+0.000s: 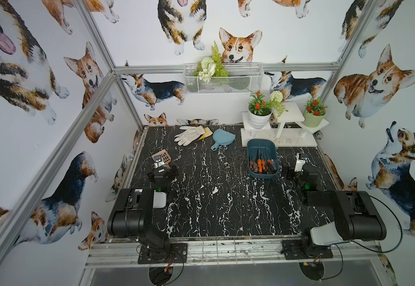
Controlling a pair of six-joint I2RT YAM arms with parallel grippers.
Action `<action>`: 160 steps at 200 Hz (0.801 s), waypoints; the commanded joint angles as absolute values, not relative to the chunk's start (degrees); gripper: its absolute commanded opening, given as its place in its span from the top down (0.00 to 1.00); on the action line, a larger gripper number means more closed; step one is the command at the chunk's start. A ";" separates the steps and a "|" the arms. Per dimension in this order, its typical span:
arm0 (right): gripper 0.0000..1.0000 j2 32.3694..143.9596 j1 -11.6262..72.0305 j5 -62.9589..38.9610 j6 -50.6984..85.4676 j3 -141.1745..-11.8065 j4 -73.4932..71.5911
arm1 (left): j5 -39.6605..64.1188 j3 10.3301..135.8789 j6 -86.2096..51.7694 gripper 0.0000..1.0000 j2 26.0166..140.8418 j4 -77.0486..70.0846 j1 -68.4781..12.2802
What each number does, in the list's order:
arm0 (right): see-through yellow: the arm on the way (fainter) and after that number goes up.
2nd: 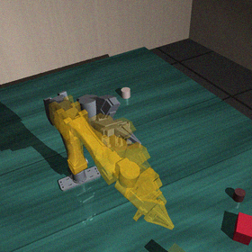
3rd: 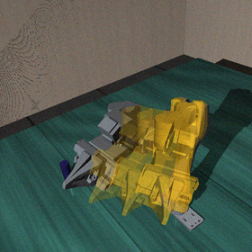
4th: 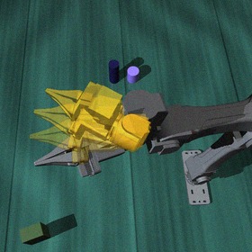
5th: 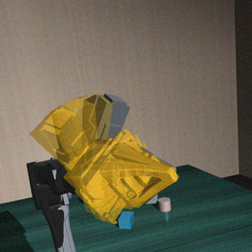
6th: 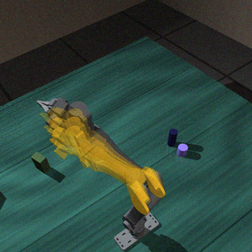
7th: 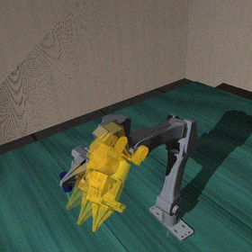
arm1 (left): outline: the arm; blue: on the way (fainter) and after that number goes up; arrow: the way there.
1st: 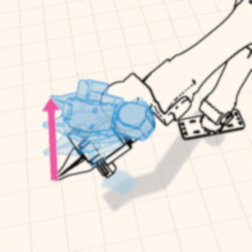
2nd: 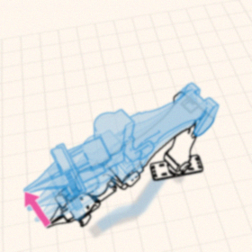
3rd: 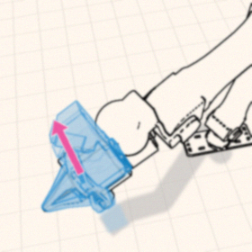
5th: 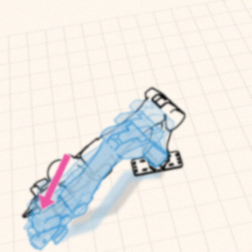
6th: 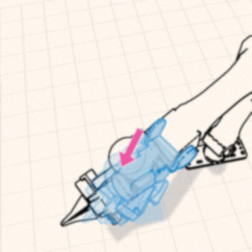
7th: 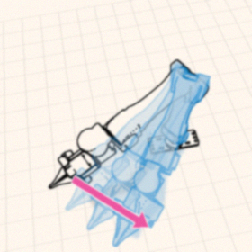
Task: Take out the screwdriver from the storage box
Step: Move the storage box to the center of the board.
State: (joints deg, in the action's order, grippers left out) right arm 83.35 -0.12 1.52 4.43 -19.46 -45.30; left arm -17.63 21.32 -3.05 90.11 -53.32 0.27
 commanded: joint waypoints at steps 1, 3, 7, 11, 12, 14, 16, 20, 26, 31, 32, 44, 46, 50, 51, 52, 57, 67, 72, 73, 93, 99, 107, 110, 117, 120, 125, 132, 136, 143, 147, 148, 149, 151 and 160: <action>0.01 83.15 -0.19 1.27 4.20 -19.43 -46.03 | -17.51 21.30 -2.80 0.00 90.18 -54.60 0.34; 0.01 83.08 -0.18 1.31 4.17 -19.42 -46.09 | -17.54 21.34 -2.79 0.00 90.18 -54.59 0.30; 0.00 83.06 -0.19 1.31 4.08 -19.34 -46.12 | -17.52 21.33 -2.81 0.00 90.18 -54.62 0.35; 0.01 83.06 -0.20 1.32 4.13 -19.34 -46.14 | -17.53 21.34 -2.81 0.00 90.18 -54.63 0.27; 0.01 83.06 -0.19 1.32 4.13 -19.34 -46.14 | -17.55 21.35 -2.77 0.00 90.18 -54.60 0.27; 0.00 83.06 -0.22 1.27 4.13 -19.34 -46.16 | -17.57 21.33 -2.85 0.00 90.13 -54.59 0.33; 0.01 83.06 -0.19 1.25 4.09 -19.36 -46.15 | -17.55 21.35 -2.80 0.00 90.16 -54.58 0.35; 0.01 83.04 -0.22 1.31 4.08 -19.36 -46.14 | -17.58 21.36 -2.80 0.00 90.18 -54.58 0.32; 0.00 83.06 -0.18 1.32 4.03 -19.34 -46.14 | -17.54 21.34 -2.79 0.00 90.18 -54.58 0.34; 0.01 83.00 -0.23 1.27 4.03 -19.34 -46.19 | -17.51 21.33 -2.81 0.00 90.18 -54.58 0.34; 0.01 83.03 -0.20 1.29 4.03 -19.34 -46.16 | -17.54 21.30 -2.81 0.00 90.18 -54.58 0.35; 0.00 83.14 -0.17 1.21 4.04 -19.41 -46.16 | -17.54 21.35 -2.75 0.00 90.18 -54.58 0.35; 0.01 83.19 -0.15 1.23 4.00 -19.42 -46.19 | -17.52 21.36 -2.80 0.00 90.18 -54.58 0.31; 0.01 83.21 -0.17 1.23 4.02 -19.46 -46.15 | -17.50 21.29 -2.76 0.00 90.18 -54.58 0.29; 0.01 83.18 -0.18 1.23 4.03 -19.44 -46.15 | -17.54 21.32 -2.74 0.00 90.18 -54.58 0.32; 0.01 83.16 -0.18 1.23 3.99 -19.43 -46.14 | -17.56 21.30 -2.73 0.00 90.18 -54.58 0.29; 0.01 83.21 -0.21 1.23 3.98 -19.42 -46.06 | -17.50 21.30 -2.77 0.00 90.18 -54.58 0.34; 0.01 83.16 -0.22 1.22 4.02 -19.42 -46.05 | -17.51 21.29 -2.80 0.00 90.18 -54.61 0.35; 0.01 83.14 -0.22 1.23 4.04 -19.47 -45.98 | -17.54 21.31 -2.81 0.00 90.18 -54.58 0.35; 0.01 83.14 -0.24 1.23 4.04 -19.49 -45.97 | -17.51 21.29 -2.81 0.00 90.18 -54.62 0.35; 0.01 83.17 -0.21 1.12 3.96 -19.51 -45.91 | -17.29 21.57 -2.82 0.00 90.19 -54.20 0.42; 0.00 83.16 -0.23 1.13 3.91 -19.51 -45.89 | -17.14 21.61 -2.90 0.00 90.09 -53.99 0.52; 0.00 83.16 -0.24 1.10 3.91 -19.51 -45.89 | -17.14 21.55 -2.90 0.00 90.13 -54.12 0.53; 0.01 83.15 -0.22 1.14 3.92 -19.51 -45.88 | -17.13 21.57 -2.92 0.00 90.17 -54.07 0.53; 0.01 83.22 -0.26 1.14 3.91 -19.51 -45.88 | -17.13 21.70 -2.91 0.00 90.22 -53.99 0.53; 0.01 83.27 -0.20 1.14 3.95 -19.51 -45.88 | -17.04 21.71 -2.88 0.00 90.19 -53.99 0.55; 0.01 83.29 -0.22 1.14 3.95 -19.51 -45.88 | -17.06 21.71 -2.90 0.00 90.25 -53.89 0.53; 0.01 83.19 -0.25 1.06 3.85 -19.51 -45.88 | -16.73 21.81 -2.99 0.00 90.18 -53.51 0.61; 0.01 83.21 -0.21 1.06 3.87 -19.51 -45.88 | -16.55 21.92 -3.05 0.00 90.18 -53.45 0.74; 0.01 83.16 -0.24 1.05 3.86 -19.51 -45.88 | -16.28 21.89 -3.09 0.00 90.18 -53.38 0.87; 0.01 83.22 -0.22 1.01 3.87 -19.47 -45.94 | -16.34 21.90 -3.08 0.00 90.10 -53.38 0.88; 0.01 83.23 -0.20 1.03 3.82 -19.49 -45.95 | -16.34 21.89 -3.12 0.00 90.09 -53.37 0.88; 0.01 83.19 -0.19 1.00 3.85 -19.46 -45.96 | -16.35 21.84 -3.14 0.00 90.09 -53.36 0.92; 0.01 83.05 -0.22 1.04 3.82 -19.43 -45.97 | -16.28 21.81 -3.16 0.00 90.09 -53.35 0.89; 0.00 82.98 -0.24 1.05 3.73 -19.34 -46.05 | -16.25 21.71 -3.17 0.00 90.04 -53.57 0.92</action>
State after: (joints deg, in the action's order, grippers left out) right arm 83.29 -0.14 1.50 4.40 -19.44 -45.30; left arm -16.95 21.50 -3.07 90.11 -52.73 0.75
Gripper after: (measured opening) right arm 0.992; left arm 0.998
